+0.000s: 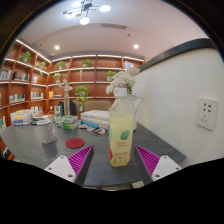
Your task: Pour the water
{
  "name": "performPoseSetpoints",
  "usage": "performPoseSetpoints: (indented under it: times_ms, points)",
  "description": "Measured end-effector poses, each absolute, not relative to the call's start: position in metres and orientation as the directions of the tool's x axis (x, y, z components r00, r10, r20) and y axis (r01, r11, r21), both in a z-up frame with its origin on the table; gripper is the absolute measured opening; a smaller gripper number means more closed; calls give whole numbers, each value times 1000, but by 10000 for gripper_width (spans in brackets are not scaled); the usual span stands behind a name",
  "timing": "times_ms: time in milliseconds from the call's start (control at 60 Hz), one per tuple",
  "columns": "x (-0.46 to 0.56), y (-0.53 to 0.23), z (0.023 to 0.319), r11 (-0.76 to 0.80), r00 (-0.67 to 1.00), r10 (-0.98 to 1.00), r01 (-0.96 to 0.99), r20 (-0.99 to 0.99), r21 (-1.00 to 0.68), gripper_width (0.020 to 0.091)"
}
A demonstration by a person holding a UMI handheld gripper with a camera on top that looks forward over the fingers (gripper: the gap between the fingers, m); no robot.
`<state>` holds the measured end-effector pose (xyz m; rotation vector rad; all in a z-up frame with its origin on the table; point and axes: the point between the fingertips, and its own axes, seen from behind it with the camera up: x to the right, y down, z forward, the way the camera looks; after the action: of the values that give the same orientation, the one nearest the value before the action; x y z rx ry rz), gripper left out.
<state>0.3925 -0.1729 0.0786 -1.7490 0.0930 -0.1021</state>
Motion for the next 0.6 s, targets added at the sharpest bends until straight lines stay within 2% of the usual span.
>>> performPoseSetpoints:
  times_ms: [450,517,550,583,600]
  points:
    - [419,-96,90,-143,994,-110,-35,-19,-989,805]
    - [421,-92,94,-129,993,-120,-29,-14,-991,723]
    - [423,-90,97,-115,992,-126,-23,-8,-993,648]
    - [420,-89,99,-105,993,-120,-11,2,-994,538]
    - [421,-89,99,-105,992,-122,-6,7,-994,512]
